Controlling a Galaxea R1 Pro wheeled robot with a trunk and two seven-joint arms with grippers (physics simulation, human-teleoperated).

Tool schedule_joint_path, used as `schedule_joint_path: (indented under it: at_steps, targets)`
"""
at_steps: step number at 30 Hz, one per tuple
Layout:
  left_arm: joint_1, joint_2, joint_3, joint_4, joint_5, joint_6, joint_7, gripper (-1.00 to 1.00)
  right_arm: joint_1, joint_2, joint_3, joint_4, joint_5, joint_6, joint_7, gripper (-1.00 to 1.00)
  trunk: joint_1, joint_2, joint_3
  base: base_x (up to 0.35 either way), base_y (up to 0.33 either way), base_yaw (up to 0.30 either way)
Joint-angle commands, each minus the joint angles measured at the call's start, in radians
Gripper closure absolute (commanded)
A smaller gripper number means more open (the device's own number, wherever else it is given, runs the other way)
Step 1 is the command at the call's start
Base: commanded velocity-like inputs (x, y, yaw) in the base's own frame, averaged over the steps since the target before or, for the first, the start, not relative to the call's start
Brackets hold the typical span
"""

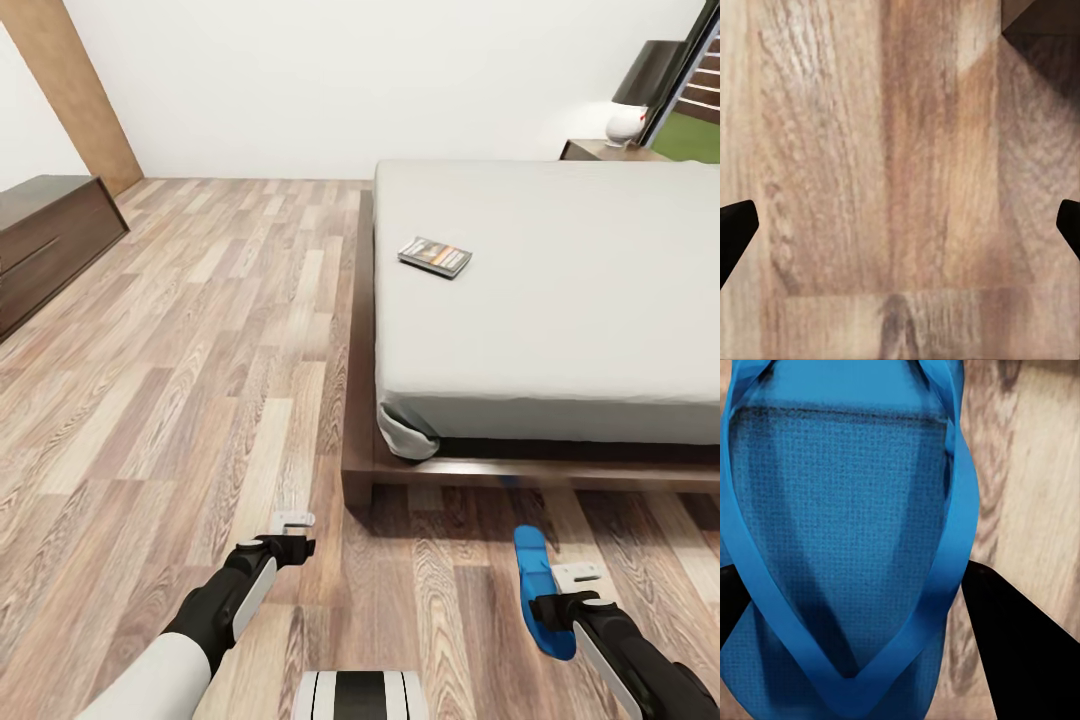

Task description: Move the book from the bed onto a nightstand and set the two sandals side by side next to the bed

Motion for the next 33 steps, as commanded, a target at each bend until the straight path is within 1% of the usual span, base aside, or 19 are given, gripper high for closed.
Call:
schedule_joint_path:
  at_steps: [1,5,14,21,28,33]
  targets:
    - [0.000,0.001,-0.004,-0.002,0.010,0.005,0.009,-1.00,-0.001,-0.001,0.005,-0.002,-0.011,0.004,-0.010,1.00,0.000,0.000,-0.001,0.005,0.014,0.000]
    - [-0.001,0.001,-0.004,-0.003,0.010,0.006,0.009,-1.00,-0.001,-0.001,0.005,-0.002,-0.011,0.004,-0.010,1.00,0.000,0.000,-0.001,0.002,0.005,0.000]
    - [0.000,0.001,-0.003,-0.003,0.010,0.006,0.009,-1.00,-0.001,-0.001,0.005,-0.003,-0.011,0.004,-0.010,1.00,0.004,-0.002,-0.036,0.000,0.000,0.007]
    - [0.000,0.001,-0.003,-0.003,0.011,0.006,0.009,-1.00,-0.001,-0.001,0.005,-0.004,-0.011,0.005,-0.010,1.00,0.007,-0.004,-0.063,0.000,0.000,0.193]
    - [-0.001,0.001,-0.005,-0.017,0.010,0.007,0.009,-1.00,-0.001,-0.001,0.004,-0.005,-0.011,0.004,-0.010,1.00,0.007,-0.004,-0.063,0.000,0.000,0.043]
    - [-0.001,0.001,-0.004,-0.020,0.011,0.009,0.009,-1.00,-0.001,-0.001,0.003,-0.005,-0.011,0.004,-0.010,1.00,0.007,-0.004,-0.063,0.181,0.085,0.002]
